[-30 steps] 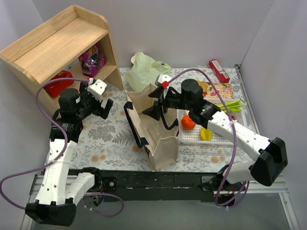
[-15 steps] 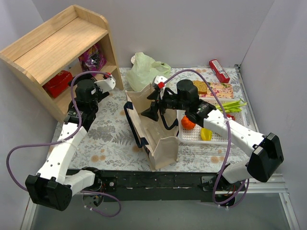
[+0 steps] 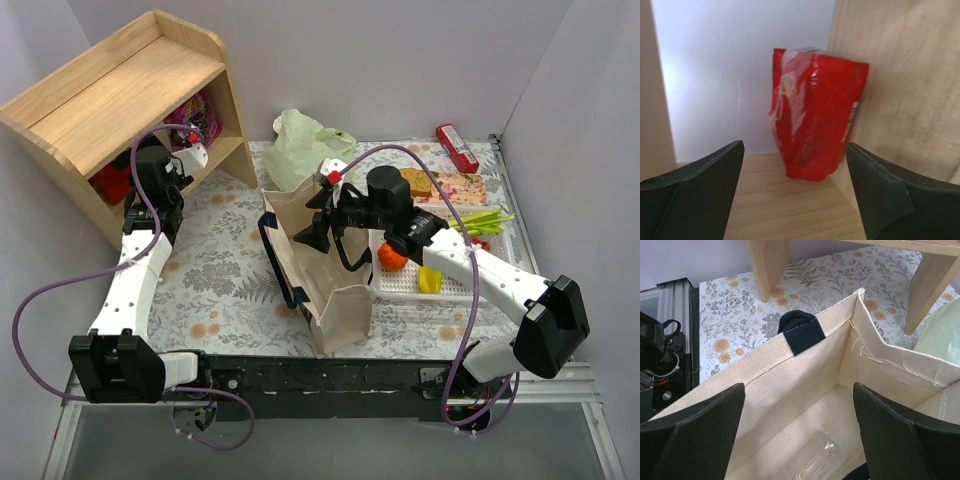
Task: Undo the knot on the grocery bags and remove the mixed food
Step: Adjust the fake candies on the shelf.
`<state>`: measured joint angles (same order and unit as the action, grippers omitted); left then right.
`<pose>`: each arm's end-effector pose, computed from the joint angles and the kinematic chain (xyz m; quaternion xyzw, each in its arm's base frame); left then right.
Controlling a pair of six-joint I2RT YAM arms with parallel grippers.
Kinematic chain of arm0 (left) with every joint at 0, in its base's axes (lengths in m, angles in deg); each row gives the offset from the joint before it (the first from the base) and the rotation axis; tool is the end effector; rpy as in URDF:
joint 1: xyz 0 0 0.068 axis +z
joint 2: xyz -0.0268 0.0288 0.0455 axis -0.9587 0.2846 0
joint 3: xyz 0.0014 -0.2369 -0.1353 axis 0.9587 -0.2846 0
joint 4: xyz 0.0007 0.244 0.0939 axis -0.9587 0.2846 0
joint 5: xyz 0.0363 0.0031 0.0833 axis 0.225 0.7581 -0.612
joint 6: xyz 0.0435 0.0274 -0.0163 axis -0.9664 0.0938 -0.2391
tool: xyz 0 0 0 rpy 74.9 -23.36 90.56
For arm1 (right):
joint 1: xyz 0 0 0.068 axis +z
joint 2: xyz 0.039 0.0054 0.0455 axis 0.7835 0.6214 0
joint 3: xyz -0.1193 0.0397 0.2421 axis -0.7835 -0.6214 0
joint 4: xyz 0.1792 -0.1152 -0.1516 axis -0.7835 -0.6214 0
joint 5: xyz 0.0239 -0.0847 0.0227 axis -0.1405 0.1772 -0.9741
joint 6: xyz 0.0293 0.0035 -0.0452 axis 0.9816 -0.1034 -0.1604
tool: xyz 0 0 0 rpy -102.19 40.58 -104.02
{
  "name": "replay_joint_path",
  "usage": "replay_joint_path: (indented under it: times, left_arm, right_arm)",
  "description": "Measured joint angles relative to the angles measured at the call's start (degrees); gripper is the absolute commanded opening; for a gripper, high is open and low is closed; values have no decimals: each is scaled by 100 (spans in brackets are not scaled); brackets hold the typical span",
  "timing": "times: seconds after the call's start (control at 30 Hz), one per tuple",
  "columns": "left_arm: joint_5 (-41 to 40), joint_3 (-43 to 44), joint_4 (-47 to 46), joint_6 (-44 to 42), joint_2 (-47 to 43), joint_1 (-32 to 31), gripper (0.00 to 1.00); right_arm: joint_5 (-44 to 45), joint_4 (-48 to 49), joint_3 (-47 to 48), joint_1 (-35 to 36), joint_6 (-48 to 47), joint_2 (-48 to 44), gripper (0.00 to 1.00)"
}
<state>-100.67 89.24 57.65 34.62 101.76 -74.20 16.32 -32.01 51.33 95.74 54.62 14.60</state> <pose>0.2830 0.0132 0.3715 0.0592 0.7949 0.3289 0.5064 0.2289 0.2460 0.3580 -0.4432 0.6062 0.3950 0.5293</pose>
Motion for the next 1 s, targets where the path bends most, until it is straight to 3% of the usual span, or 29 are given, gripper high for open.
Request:
replay_joint_path:
  times: [0.4, 0.67, 0.8, 0.87, 0.93, 1.0]
  left_arm:
    - [61, -44, 92, 297, 444, 22, 82]
    - [44, -94, -81, 564, 774, 494, 76]
    - [46, -94, -168, 651, 833, 555, 59]
    - [44, -96, -170, 673, 859, 555, 33]
    - [31, -96, -149, 713, 876, 555, 0]
    - [37, -96, -129, 796, 890, 573, 0]
  right_arm:
    - [2, -20, 0, 0, 0, 0, 95]
    - [4, -170, -2, 0, -2, 0, 94]
    - [2, -177, -4, 0, -2, 0, 94]
    - [2, -181, -11, 0, -4, 0, 94]
    - [4, -190, -20, 0, -4, -2, 94]
    - [4, -208, -35, 0, -7, -4, 94]
